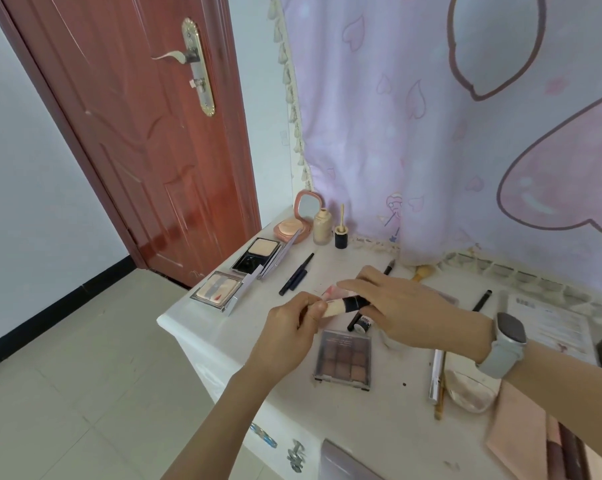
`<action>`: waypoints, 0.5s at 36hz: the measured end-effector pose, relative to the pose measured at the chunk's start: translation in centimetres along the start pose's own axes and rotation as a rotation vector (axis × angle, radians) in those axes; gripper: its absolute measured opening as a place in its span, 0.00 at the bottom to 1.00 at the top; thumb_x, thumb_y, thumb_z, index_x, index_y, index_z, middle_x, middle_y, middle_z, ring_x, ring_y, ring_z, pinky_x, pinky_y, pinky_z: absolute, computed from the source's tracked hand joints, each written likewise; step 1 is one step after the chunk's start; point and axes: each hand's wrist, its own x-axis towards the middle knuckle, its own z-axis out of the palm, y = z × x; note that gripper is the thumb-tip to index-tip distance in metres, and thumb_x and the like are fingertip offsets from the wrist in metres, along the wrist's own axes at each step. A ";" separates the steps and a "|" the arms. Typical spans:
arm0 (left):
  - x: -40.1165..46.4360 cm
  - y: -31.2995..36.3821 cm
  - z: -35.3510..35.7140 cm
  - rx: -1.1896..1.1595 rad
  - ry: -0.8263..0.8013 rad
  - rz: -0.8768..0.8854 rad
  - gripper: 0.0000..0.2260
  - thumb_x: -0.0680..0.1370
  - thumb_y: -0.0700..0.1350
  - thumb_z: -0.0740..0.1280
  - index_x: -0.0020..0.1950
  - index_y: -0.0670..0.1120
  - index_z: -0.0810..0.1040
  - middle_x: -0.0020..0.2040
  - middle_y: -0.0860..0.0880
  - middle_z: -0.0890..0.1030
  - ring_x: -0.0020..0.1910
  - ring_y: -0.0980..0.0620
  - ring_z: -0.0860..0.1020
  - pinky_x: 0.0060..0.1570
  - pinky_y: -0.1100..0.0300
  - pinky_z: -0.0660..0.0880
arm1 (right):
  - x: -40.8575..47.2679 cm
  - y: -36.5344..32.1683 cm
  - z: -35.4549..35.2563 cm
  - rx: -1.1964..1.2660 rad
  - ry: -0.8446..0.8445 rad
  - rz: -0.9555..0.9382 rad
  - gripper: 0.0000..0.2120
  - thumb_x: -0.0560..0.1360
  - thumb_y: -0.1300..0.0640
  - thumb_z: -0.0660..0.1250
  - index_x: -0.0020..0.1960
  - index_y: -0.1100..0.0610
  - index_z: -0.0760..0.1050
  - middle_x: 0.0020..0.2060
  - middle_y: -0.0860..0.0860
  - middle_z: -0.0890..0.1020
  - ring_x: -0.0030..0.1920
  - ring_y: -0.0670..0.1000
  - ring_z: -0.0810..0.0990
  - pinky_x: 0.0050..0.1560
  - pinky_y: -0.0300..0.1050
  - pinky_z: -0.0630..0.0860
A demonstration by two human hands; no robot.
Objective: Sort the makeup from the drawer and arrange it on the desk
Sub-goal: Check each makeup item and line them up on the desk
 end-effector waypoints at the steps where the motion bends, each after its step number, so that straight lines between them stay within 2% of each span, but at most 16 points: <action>1: 0.3 0.1 0.0 -0.022 -0.050 -0.022 0.05 0.80 0.49 0.59 0.48 0.53 0.74 0.28 0.56 0.74 0.28 0.61 0.71 0.30 0.68 0.66 | 0.0 0.2 -0.1 -0.096 0.036 -0.044 0.18 0.77 0.58 0.61 0.66 0.48 0.67 0.52 0.46 0.70 0.32 0.45 0.63 0.28 0.36 0.59; 3: 0.8 0.2 0.0 -0.092 -0.171 -0.072 0.04 0.80 0.52 0.60 0.53 0.56 0.73 0.28 0.56 0.75 0.26 0.62 0.71 0.30 0.68 0.67 | 0.1 0.4 -0.6 -0.224 0.078 -0.096 0.19 0.71 0.62 0.69 0.60 0.52 0.74 0.51 0.51 0.74 0.34 0.47 0.66 0.26 0.39 0.58; 5: 1.4 0.5 0.1 -0.149 -0.289 -0.115 0.07 0.79 0.55 0.60 0.51 0.55 0.73 0.27 0.55 0.76 0.24 0.60 0.71 0.28 0.68 0.67 | 0.4 0.7 -1.1 -0.332 0.135 -0.123 0.20 0.61 0.62 0.77 0.51 0.53 0.79 0.46 0.50 0.77 0.34 0.48 0.73 0.25 0.37 0.58; 7: 2.0 0.9 0.1 -0.192 -0.380 -0.164 0.10 0.78 0.56 0.60 0.49 0.51 0.74 0.28 0.53 0.79 0.24 0.58 0.72 0.26 0.67 0.68 | 0.8 1.1 -1.5 -0.360 0.221 -0.171 0.20 0.55 0.62 0.80 0.45 0.53 0.80 0.43 0.50 0.78 0.35 0.49 0.77 0.26 0.36 0.61; 11: 3.5 1.4 -0.3 -0.308 -0.453 -0.253 0.13 0.80 0.53 0.60 0.42 0.47 0.76 0.31 0.51 0.81 0.26 0.55 0.75 0.28 0.65 0.71 | 1.4 2.2 -1.2 -0.345 0.321 -0.295 0.14 0.58 0.64 0.78 0.42 0.57 0.79 0.40 0.51 0.79 0.37 0.51 0.78 0.29 0.38 0.70; 14: 4.6 1.4 -0.9 -0.399 -0.500 -0.308 0.16 0.81 0.50 0.58 0.41 0.44 0.80 0.33 0.51 0.79 0.30 0.54 0.74 0.33 0.65 0.71 | 1.6 3.7 -1.0 -0.323 0.376 -0.282 0.13 0.60 0.67 0.77 0.42 0.59 0.79 0.41 0.53 0.79 0.38 0.53 0.78 0.33 0.44 0.77; 18: 5.3 0.7 -1.0 -0.535 -0.494 -0.397 0.16 0.80 0.50 0.59 0.45 0.41 0.81 0.34 0.49 0.76 0.31 0.54 0.71 0.34 0.63 0.66 | 1.7 6.2 -0.9 -0.251 0.468 -0.164 0.14 0.61 0.67 0.78 0.44 0.61 0.79 0.42 0.55 0.79 0.38 0.53 0.79 0.30 0.39 0.72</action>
